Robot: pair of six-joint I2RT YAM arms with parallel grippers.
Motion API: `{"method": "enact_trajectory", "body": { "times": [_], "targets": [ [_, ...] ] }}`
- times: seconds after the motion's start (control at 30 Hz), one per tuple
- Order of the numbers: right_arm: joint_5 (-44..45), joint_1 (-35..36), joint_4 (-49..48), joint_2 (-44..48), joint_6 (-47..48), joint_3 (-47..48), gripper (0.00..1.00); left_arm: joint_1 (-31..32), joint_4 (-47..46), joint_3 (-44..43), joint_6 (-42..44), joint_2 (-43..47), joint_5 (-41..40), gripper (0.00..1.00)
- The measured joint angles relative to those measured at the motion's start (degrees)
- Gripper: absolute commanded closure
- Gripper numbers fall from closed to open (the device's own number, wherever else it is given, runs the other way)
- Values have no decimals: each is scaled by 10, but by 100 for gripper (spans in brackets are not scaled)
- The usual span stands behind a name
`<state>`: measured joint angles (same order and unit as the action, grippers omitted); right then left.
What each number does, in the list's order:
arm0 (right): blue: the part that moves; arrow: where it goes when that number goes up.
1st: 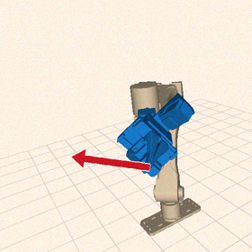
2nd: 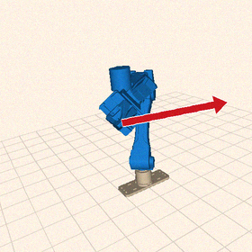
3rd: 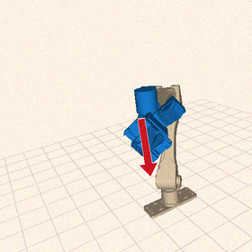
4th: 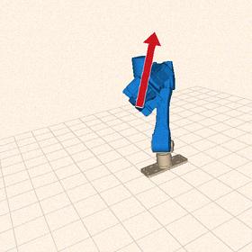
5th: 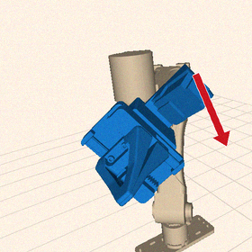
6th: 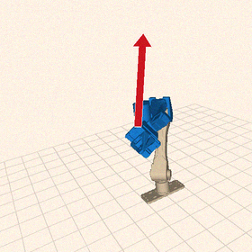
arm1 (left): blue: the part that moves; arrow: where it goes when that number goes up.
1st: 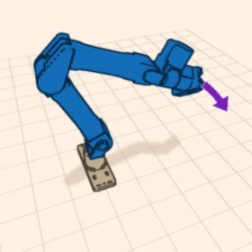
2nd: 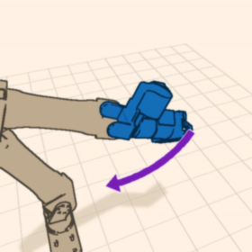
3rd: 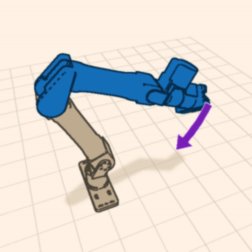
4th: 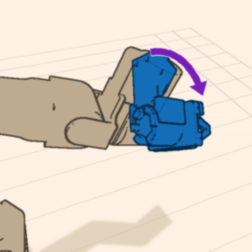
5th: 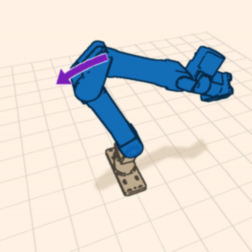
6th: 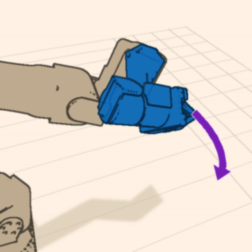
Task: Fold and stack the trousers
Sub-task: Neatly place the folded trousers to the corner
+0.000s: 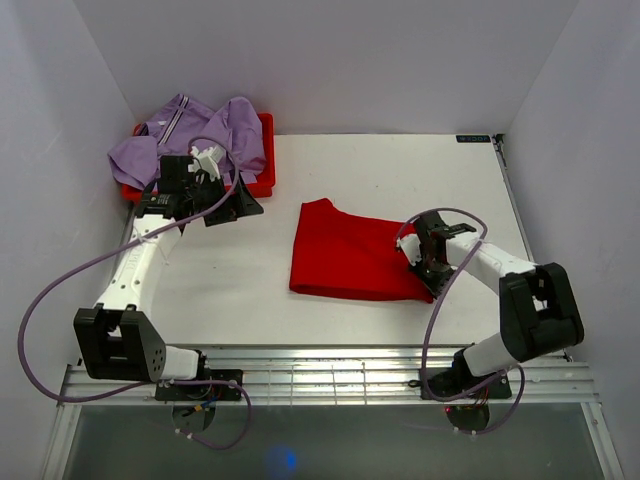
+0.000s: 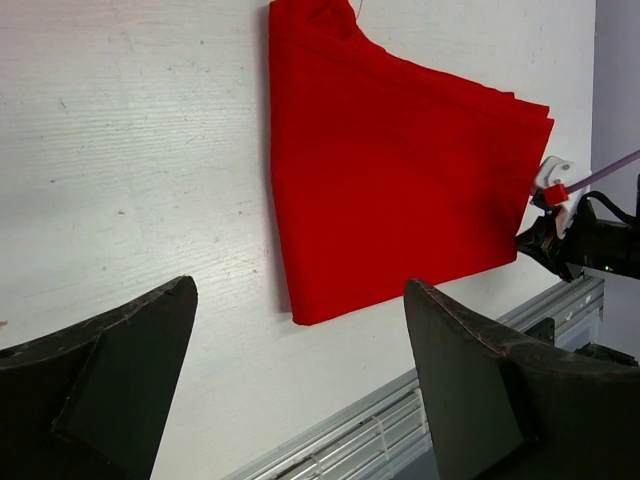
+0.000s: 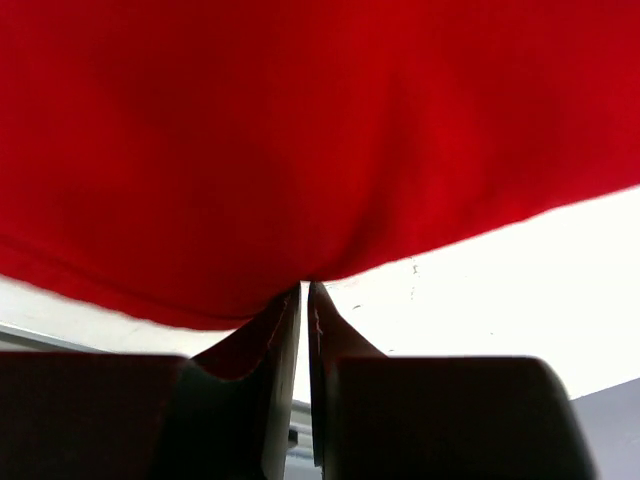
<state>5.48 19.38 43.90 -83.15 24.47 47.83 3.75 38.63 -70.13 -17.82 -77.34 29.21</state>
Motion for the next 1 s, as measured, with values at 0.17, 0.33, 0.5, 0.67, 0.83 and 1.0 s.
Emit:
{"method": "enact_trajectory", "body": {
  "times": [0.17,0.33,0.5,0.67,0.83,1.0],
  "targets": [
    [-3,-7,30,-54,3,31,70,-7,9,-9,2,-6,-2,5],
    [-37,-6,30,8,-22,114,38,-10,24,-28,14,-2,-8,4],
    [-92,0,-61,156,-58,128,27,-11,44,-38,32,3,-22,4],
    [-112,72,-93,102,-86,137,22,-14,56,-53,38,-6,-31,3],
    [-73,169,-98,-61,-106,137,20,-27,59,-68,36,-31,-29,2],
    [-19,181,-107,-135,-122,137,20,-41,62,-76,33,-57,-24,2]
  ]
}}
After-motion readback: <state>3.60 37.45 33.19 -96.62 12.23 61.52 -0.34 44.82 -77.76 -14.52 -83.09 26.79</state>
